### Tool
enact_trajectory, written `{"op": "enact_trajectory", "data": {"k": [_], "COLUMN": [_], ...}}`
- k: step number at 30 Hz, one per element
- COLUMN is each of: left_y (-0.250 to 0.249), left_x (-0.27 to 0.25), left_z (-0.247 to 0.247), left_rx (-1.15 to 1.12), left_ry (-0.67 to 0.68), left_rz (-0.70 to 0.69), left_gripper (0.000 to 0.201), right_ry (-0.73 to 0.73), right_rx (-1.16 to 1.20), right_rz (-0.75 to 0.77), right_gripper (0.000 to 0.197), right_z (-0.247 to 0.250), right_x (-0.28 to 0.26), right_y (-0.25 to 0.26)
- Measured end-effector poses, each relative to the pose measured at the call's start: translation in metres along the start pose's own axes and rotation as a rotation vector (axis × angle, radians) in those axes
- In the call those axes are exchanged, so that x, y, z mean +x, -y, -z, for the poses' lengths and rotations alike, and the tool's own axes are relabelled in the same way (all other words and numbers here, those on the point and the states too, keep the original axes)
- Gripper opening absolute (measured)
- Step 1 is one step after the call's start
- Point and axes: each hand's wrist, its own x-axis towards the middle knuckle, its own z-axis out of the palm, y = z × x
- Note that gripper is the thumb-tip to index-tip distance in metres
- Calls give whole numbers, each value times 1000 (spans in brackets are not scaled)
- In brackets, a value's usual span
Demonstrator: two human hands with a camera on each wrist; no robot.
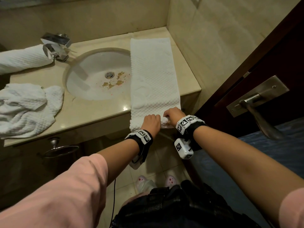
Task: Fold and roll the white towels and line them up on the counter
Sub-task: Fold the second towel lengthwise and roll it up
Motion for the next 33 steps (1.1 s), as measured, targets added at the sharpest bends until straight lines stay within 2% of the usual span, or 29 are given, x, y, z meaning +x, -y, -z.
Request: {"op": "enact_trajectory", "data": {"k": [3,5,9,11,13,14,16,19,22,26,29,31,33], "left_y": [1,1,11,13,17,19,22,26,27,29,30,27,24], "left_x": [4,4,12,18,22,23,26,33,37,40,35,29,24], "left_z": [-3,3,12,20,28,32,40,43,47,45,40,34,29], "left_rx": [-107,-103,-112,-157,-232,-254,-295,-308,-276,-219,-227,-191,-74], "left_ry": [1,80,92,123,170,192,244,308,317,305,267,143,11], "left_rz": [89,86,73,87,92,89,96,64,18,-27,24,48,44], "left_gripper": [36,32,27,29,40,45,47,33,40,41,37,42,32], "right_ry": [17,-7,-146,-198,-213,-221,-244,-297,-275,-181,-116,-70,-36], "right_rx": [17,25,-63,-82,-103,-123,-165,-244,-290,-297,-286,-261,-217], "right_rz": [6,1,-8,19,55,53,14,42,41,11,3,-16,-37], "right_gripper": [40,38,35,47,62,62,48,30,32,21,20,19,18], "right_z": [2,-2,-18,-28,-36,-39,-37,-25,-23,-16,-6,2,11], "right_x": [1,1,-3,-7,-11,-11,-5,-1,-1,4,12,18,24], "right_y": [-2,-4,2,5,8,9,11,16,14,17,20,21,20]}}
